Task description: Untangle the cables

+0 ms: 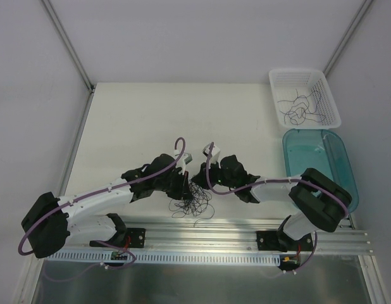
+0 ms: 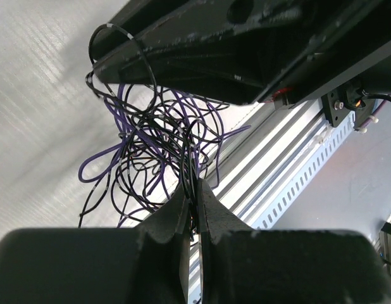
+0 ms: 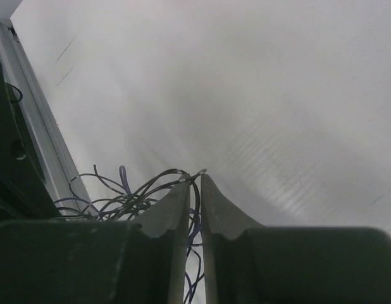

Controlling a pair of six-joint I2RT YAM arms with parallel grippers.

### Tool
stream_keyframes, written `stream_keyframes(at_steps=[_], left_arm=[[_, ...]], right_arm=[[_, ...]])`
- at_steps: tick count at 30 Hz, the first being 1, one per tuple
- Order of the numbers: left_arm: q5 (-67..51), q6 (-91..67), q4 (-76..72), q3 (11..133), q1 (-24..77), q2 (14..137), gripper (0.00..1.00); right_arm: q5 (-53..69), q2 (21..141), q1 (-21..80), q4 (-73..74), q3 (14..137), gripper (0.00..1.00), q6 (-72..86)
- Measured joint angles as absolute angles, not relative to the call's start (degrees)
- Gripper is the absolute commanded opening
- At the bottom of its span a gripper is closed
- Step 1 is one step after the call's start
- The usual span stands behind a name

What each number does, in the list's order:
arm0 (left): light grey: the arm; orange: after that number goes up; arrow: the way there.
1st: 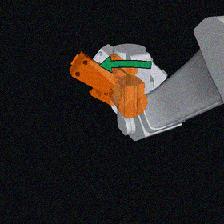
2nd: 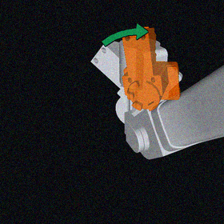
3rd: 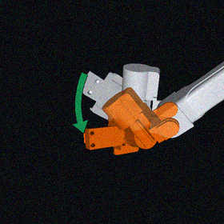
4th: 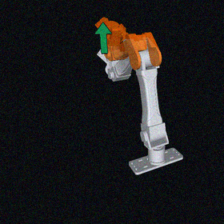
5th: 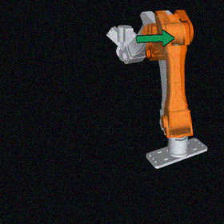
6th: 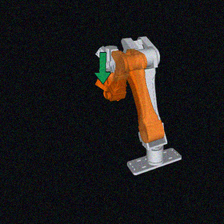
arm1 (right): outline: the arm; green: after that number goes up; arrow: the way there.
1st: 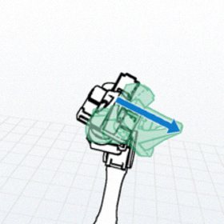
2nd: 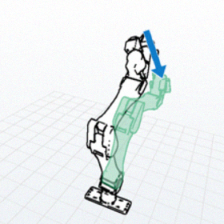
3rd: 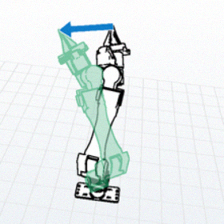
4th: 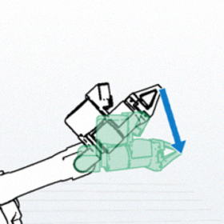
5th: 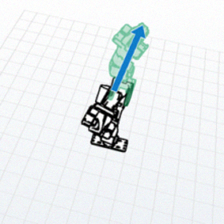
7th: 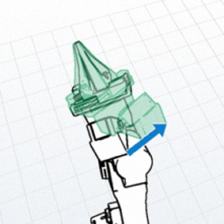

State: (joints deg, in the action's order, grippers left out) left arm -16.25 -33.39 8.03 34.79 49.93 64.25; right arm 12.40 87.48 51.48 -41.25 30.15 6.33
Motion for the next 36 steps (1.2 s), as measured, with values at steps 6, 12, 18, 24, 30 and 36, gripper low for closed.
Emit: stream_keyframes(at_steps=[6, 12, 18, 24, 30, 36], left_arm=[[-15.51, -33.41, 8.19, 34.76, 49.95, 64.20, 0.00], [-11.77, -33.45, 9.65, 34.72, 49.95, 63.33, 0.00], [-6.39, -33.54, 12.62, 34.72, 49.91, 62.96, 0.00], [-2.83, -33.61, 14.59, 34.79, 49.89, 63.83, 0.00], [0.12, -35.42, 15.86, 36.93, 49.89, 65.78, 0.07], [6.66, -44.84, 15.84, 38.87, 49.84, 66.00, 0.52]], right_arm=[[12.47, 83.96, 49.28, -41.74, 26.52, 0.01, 7.31], [9.17, 72.71, 46.09, -36.86, 23.46, 0.01, 6.50], [2.81, 58.92, 44.14, -25.58, 23.38, 0.01, 3.33], [-1.08, 51.81, 42.35, -13.06, 24.99, 0.03, 0.91], [1.96, 56.42, 44.31, -6.07, 29.26, 0.25, 4.47], [0.62, 60.05, 50.04, -1.89, 31.27, 0.54, 10.37]])
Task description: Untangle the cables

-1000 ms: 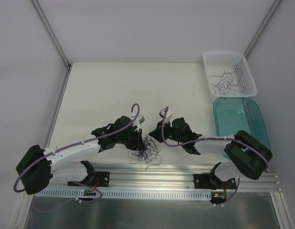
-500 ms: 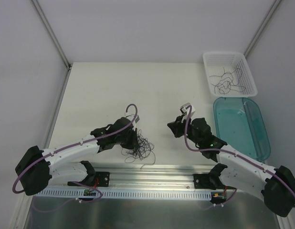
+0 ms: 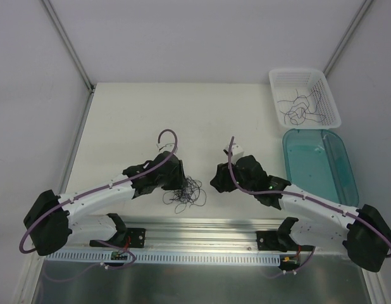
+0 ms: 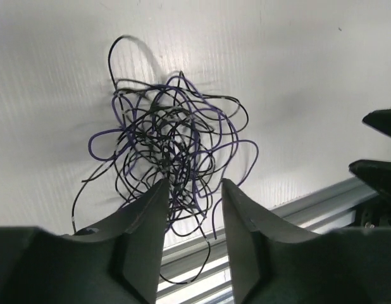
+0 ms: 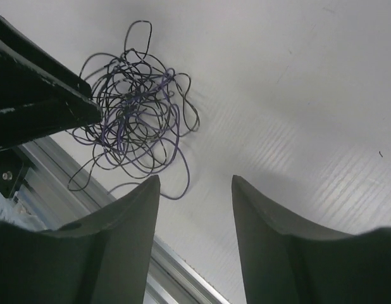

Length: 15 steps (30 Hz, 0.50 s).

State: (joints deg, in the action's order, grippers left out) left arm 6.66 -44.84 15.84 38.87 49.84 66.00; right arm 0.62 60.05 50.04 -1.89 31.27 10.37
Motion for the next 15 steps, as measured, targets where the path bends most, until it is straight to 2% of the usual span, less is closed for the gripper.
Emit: stream_keyframes(at_steps=[4, 7, 11, 15], left_arm=[[8.54, -48.42, 15.84, 39.51, 49.84, 64.49, 0.66], [9.45, -49.80, 16.64, 39.31, 49.84, 60.10, 0.69], [10.00, -51.51, 17.52, 37.39, 49.84, 51.86, 0.69], [10.09, -53.36, 20.69, 33.74, 49.84, 45.65, 0.62]], right_arm=[[-1.50, 60.27, 52.42, -0.73, 31.29, 0.61, 14.20], [-3.27, 60.55, 54.30, -0.60, 31.29, 0.67, 17.19], [-5.17, 61.54, 56.60, -0.67, 31.35, 0.75, 20.08], [-5.80, 64.49, 58.39, -1.08, 32.38, 0.77, 22.31]])
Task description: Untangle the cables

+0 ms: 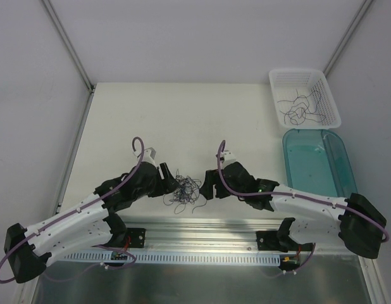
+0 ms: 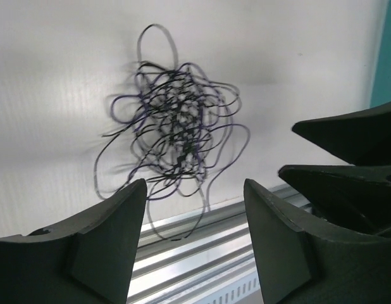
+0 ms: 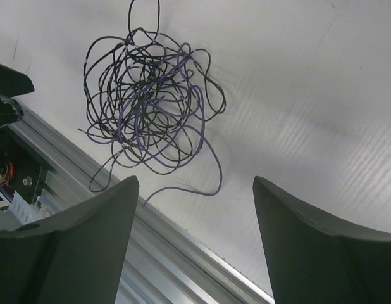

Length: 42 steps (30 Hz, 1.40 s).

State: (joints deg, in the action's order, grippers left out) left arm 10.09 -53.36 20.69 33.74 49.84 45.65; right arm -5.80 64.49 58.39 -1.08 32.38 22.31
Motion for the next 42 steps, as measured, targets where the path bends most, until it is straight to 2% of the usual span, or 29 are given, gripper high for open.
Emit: stream_keyframes(at_steps=[7, 13, 16, 29, 33, 36, 37, 39, 42], left_arm=[[12.12, -59.16, 29.45, 28.05, 49.36, 41.65, 0.51], [12.51, -62.02, 32.14, 25.82, 45.45, 44.69, 0.36], [12.49, -62.17, 32.08, 25.34, 44.42, 46.37, 0.32], [8.05, -60.53, 23.14, 24.16, 44.14, 54.59, 0.31], [6.98, -60.38, 21.26, 23.83, 44.14, 56.77, 0.23], [6.20, -60.16, 20.36, 23.83, 44.14, 58.85, 0.09], [6.02, -60.03, 20.05, 23.83, 44.14, 59.33, 0.00], [5.85, -59.53, 19.51, 23.83, 44.14, 59.66, 0.00], [5.37, -59.22, 19.27, 23.83, 44.14, 59.51, 0.00]], right_arm=[[-7.90, 70.57, 64.16, -0.95, 37.47, 0.78, 23.35], [-8.84, 73.67, 67.51, -1.10, 41.58, 0.79, 22.94], [-9.06, 75.02, 68.25, -1.04, 42.89, 0.79, 22.83], [-10.22, 83.44, 68.62, -0.93, 49.43, 0.79, 22.44], [-10.39, 86.21, 68.62, -0.47, 51.66, 0.79, 22.48], [-10.83, 89.06, 68.62, -0.08, 53.84, 0.79, 22.74], [-11.20, 89.91, 68.62, 0.25, 54.39, 0.78, 22.96], [-11.68, 91.46, 68.62, 0.99, 55.16, 0.75, 23.20], [-12.62, 93.80, 68.62, 2.42, 56.05, 0.61, 23.66]])
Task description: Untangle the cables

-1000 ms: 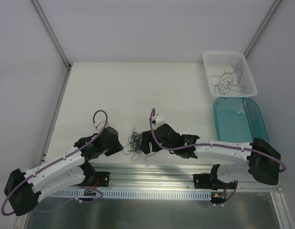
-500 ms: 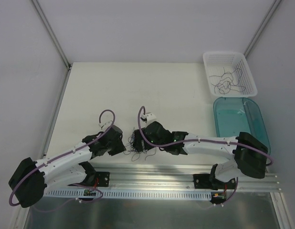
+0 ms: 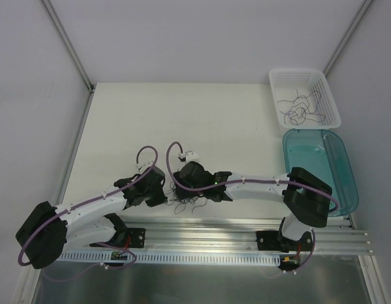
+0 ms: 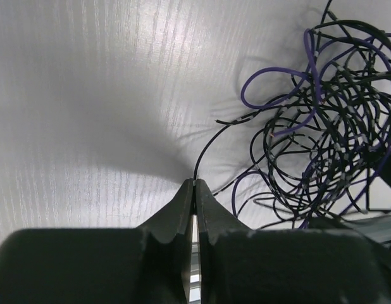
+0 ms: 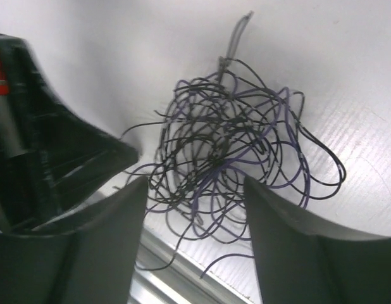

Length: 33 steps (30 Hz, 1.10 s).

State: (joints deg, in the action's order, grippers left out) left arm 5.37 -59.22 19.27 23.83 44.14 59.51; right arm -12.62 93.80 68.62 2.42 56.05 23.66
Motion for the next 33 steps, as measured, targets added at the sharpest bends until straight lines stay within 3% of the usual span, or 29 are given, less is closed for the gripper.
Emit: stream_keyframes(at_steps=[1, 3, 4, 6, 10, 16, 24, 33], left_arm=[[5.34, -59.18, 19.31, 23.83, 44.14, 59.22, 0.00], [5.37, -59.02, 19.44, 23.83, 44.14, 57.65, 0.00], [5.41, -58.92, 19.57, 23.83, 44.14, 56.36, 0.00], [5.63, -58.46, 20.18, 23.99, 44.12, 53.58, 0.00], [6.81, -56.47, 23.57, 25.89, 42.37, 48.90, 0.00], [8.32, -49.65, 29.76, 34.24, 31.94, 45.89, 0.00], [13.69, -37.34, 37.45, 48.34, 19.49, 46.68, 0.00], [25.15, -26.28, 41.63, 61.36, 11.90, 49.63, 0.00]], right_arm=[[-12.91, 94.39, 68.62, 2.76, 56.07, 0.49, 23.83], [-13.45, 95.13, 68.62, 3.95, 56.07, 0.34, 24.16], [-14.00, 95.29, 68.62, 4.38, 56.01, 0.17, 24.38], [-15.27, 95.20, 68.45, 5.23, 55.83, 0.01, 24.58], [-18.46, 93.12, 67.37, 6.72, 53.15, 0.01, 24.95], [-23.64, 81.25, 60.95, 11.05, 45.25, 0.01, 24.62], [-27.64, 61.87, 47.99, 19.68, 37.98, 0.01, 21.87], [-27.24, 51.62, 41.10, 25.36, 37.69, 0.01, 18.11]])
